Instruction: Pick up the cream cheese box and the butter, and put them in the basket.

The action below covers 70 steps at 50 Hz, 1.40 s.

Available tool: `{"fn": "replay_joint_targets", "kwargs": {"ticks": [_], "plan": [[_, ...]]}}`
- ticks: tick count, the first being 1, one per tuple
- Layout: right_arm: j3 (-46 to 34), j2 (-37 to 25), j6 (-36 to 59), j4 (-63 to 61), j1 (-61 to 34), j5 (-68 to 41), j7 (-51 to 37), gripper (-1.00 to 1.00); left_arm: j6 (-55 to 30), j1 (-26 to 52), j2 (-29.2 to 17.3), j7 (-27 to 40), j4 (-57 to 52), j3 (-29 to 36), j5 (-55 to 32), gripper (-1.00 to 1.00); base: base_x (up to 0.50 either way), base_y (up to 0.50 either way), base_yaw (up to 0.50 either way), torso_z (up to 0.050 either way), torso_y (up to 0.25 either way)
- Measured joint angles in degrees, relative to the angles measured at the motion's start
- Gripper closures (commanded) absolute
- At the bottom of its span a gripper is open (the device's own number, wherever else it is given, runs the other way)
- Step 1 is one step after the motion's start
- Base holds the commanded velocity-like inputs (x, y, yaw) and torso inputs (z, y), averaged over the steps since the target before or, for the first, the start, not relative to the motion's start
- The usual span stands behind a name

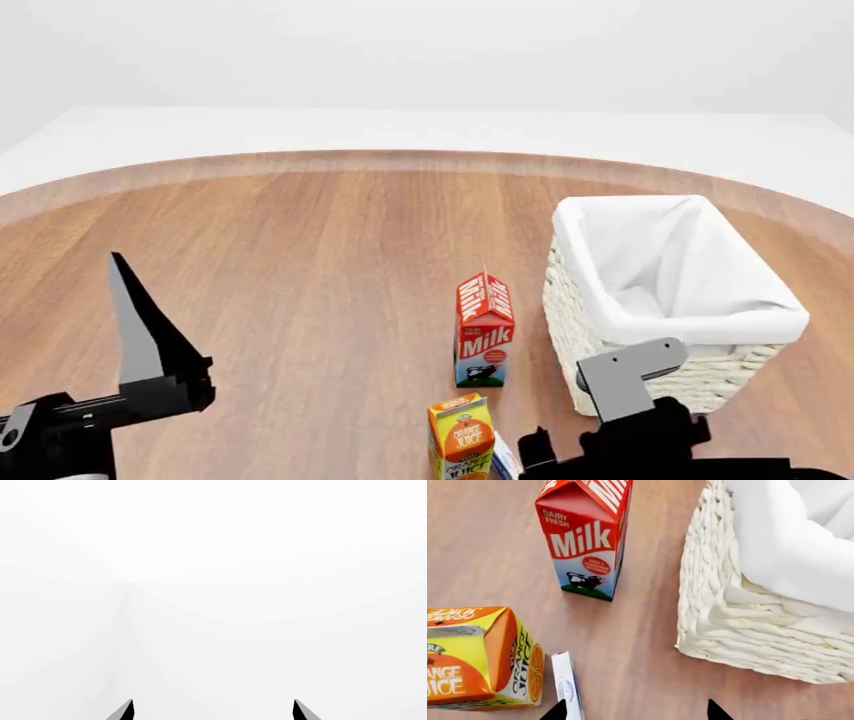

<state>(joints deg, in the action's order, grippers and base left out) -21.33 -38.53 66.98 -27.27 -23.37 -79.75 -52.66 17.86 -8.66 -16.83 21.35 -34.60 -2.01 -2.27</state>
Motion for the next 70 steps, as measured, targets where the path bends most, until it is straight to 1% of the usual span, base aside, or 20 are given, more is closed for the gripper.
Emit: {"fn": "replay_joint_targets", "kwargs": {"ticks": [17,35,70], "plan": [[-3.7,-0.4,-1.4,-0.8,1.7,5.8,4.3,-1.0,0.3,-0.1,-0.2,0.3,0.2,0.5,0.3,-1.0,0.0,0.0,0.0,0.0,0.0],[-7.0,0.2,-3.3,1.5,2.8,11.0,7.5,-1.0,0.8,-0.1,-0.5,0.6,0.6,1.0,0.4,-1.0,0.0,0.0,0.0,0.0,0.0],[-13.7,2.4,-5.0,5.4,0.4,18.2,12.9,-1.0,1.0,0.2,-1.0,1.2,1.5,1.9,0.4,-1.0,0.0,0.0,0.0,0.0,0.0]]}}
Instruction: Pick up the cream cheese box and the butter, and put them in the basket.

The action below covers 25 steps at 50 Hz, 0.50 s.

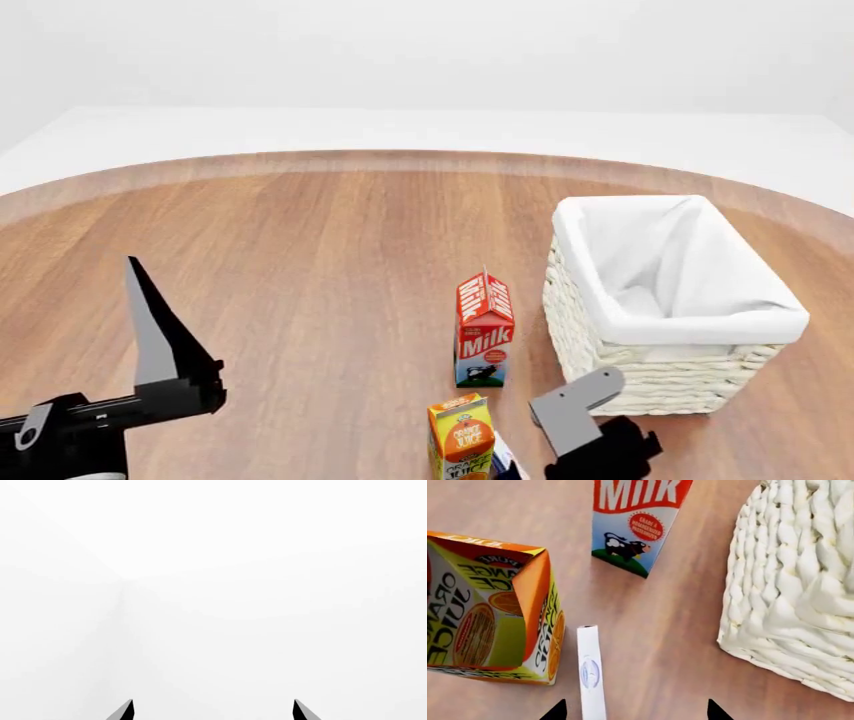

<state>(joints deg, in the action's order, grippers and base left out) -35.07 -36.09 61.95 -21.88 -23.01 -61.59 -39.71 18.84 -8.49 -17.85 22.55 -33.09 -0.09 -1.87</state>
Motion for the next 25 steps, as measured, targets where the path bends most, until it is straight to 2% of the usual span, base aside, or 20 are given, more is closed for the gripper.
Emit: {"fn": "replay_joint_targets", "kwargs": {"ticks": [25], "plan": [[-4.5,1.7,-2.5,3.8,-0.5,5.0,3.5,-1.0,0.2,0.1,-0.4,0.5,0.5,0.3,-0.4,-1.0,0.0,0.0,0.0,0.0,0.0]]}}
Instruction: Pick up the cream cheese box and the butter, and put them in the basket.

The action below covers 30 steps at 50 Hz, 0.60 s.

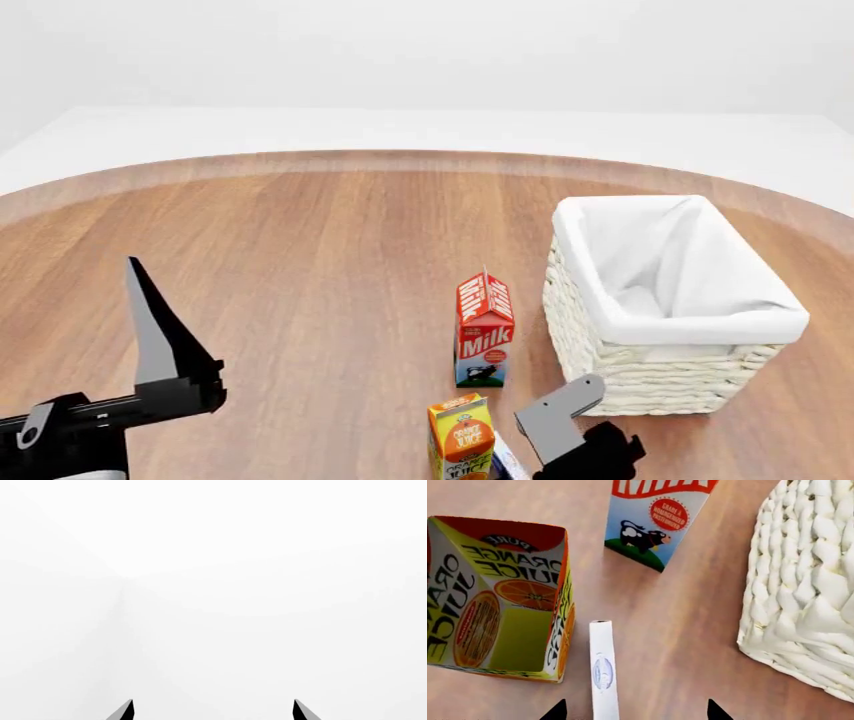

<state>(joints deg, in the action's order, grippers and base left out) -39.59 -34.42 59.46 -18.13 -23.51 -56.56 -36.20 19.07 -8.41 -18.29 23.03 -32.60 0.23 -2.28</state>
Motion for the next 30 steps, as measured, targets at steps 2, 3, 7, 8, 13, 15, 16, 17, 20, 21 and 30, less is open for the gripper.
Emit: {"fn": "replay_joint_targets", "kwargs": {"ticks": [2,3,7,8,13,15,16,17,20,21,30], "plan": [[-0.1,0.1,-0.2,0.4,0.1,0.2,0.1,-1.0,0.0,0.0,0.0,0.0,0.0,0.0,0.0,-1.0,0.0,0.0,0.0,0.0,0.0],[-0.2,0.1,-0.3,0.6,0.2,0.3,0.2,-1.0,0.0,0.0,0.0,0.1,0.0,0.1,0.0,-1.0,0.0,0.0,0.0,0.0,0.0],[-0.3,0.2,-0.8,1.3,0.3,0.6,0.5,-1.0,0.0,0.0,-0.1,0.1,0.0,0.2,-0.1,-1.0,0.0,0.0,0.0,0.0,0.0],[-0.3,0.3,-0.9,1.4,0.3,0.6,0.6,-1.0,0.0,0.0,-0.1,0.1,0.1,0.2,-0.1,-1.0,0.0,0.0,0.0,0.0,0.0],[-0.6,0.6,-1.4,2.2,0.4,1.0,1.0,-1.0,0.0,0.0,-0.2,0.2,0.1,0.3,-0.1,-1.0,0.0,0.0,0.0,0.0,0.0],[-0.8,0.7,-1.6,2.4,0.4,1.2,1.1,-1.0,0.0,0.0,-0.2,0.2,0.1,0.3,-0.1,-1.0,0.0,0.0,0.0,0.0,0.0],[-0.9,0.8,-1.7,2.5,0.5,1.3,1.2,-1.0,0.0,0.0,-0.3,0.3,0.1,0.3,-0.2,-1.0,0.0,0.0,0.0,0.0,0.0],[-1.0,0.8,-1.8,2.7,0.5,1.4,1.3,-1.0,0.1,0.0,-0.3,0.3,0.2,0.3,-0.1,-1.0,0.0,0.0,0.0,0.0,0.0],[-1.4,1.1,-2.0,3.1,0.4,1.8,1.5,-1.0,0.1,0.0,-0.3,0.3,0.2,0.4,-0.1,-1.0,0.0,0.0,0.0,0.0,0.0],[-1.5,1.2,-2.0,3.2,0.4,1.9,1.6,-1.0,0.1,0.0,-0.3,0.3,0.2,0.4,-0.1,-1.0,0.0,0.0,0.0,0.0,0.0],[-2.6,1.9,-2.6,4.2,0.3,2.9,2.3,-1.0,0.3,0.0,-0.5,0.5,0.4,0.6,-0.1,-1.0,0.0,0.0,0.0,0.0,0.0]]}}
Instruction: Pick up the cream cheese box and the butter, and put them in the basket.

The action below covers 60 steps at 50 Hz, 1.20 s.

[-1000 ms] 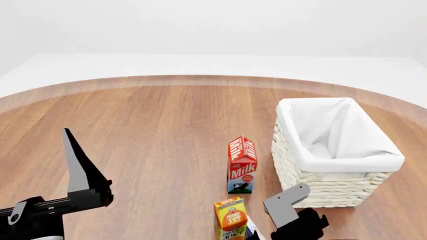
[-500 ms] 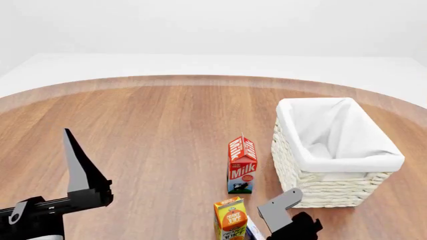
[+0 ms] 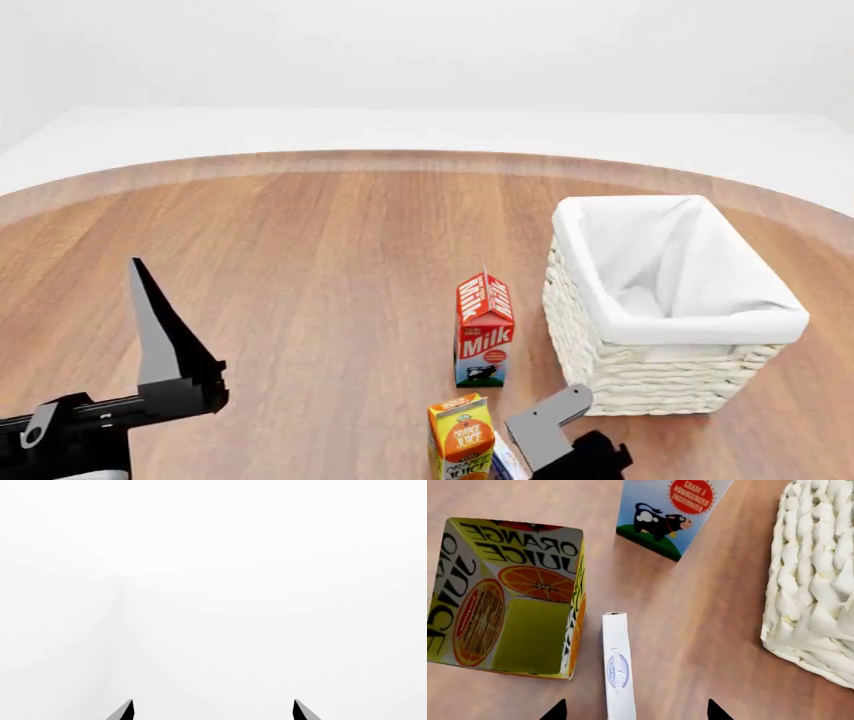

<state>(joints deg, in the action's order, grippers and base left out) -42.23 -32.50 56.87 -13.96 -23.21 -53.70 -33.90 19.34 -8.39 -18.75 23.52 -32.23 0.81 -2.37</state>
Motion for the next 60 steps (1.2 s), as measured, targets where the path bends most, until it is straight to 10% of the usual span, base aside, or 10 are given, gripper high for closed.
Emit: {"fn": "replay_joint_targets", "kwargs": {"ticks": [60], "plan": [[-1.7,1.8,-4.3,6.6,1.5,2.2,2.9,-1.0,0.7,0.3,-0.9,0.6,1.2,1.4,-0.2,-1.0,0.0,0.0,0.0,0.0,0.0]]}}
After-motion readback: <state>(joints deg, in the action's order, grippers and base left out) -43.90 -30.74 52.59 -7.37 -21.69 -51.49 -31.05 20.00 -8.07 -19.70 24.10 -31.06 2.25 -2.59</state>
